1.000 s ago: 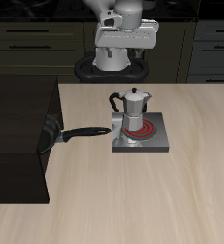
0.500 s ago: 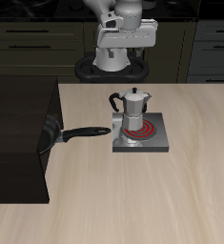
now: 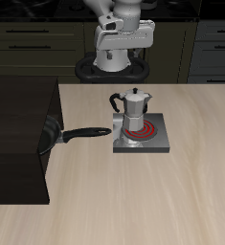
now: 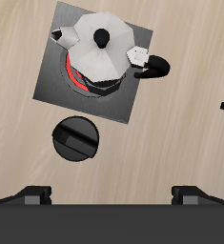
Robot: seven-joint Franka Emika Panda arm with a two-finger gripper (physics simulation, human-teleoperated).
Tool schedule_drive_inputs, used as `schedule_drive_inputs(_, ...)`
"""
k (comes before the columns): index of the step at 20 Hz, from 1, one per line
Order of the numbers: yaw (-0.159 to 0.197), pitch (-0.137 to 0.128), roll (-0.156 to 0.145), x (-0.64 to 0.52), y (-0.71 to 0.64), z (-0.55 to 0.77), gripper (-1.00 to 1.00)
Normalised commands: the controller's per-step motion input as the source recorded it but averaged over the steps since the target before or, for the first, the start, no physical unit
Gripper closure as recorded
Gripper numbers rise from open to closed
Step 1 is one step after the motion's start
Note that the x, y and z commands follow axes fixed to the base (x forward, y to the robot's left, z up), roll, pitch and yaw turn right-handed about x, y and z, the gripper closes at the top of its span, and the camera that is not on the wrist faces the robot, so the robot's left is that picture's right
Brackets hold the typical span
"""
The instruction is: Place the moka pot on the stove and close the stove
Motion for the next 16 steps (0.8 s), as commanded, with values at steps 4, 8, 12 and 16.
schedule_drive_inputs(4, 0.078, 0.000, -0.032, -0.02, -0.10, 0.02, -1.00)
schedule_drive_inputs(8, 0.074, -0.015, -0.030, 0.06, -0.10, 0.10, -1.00)
schedule_drive_inputs(12, 0.086, -0.004, -0.041, 0.20, -0.07, 0.13, -1.00)
schedule_drive_inputs(16, 0.143, 0.010, -0.004, 0.23, 0.01, 0.12, -1.00)
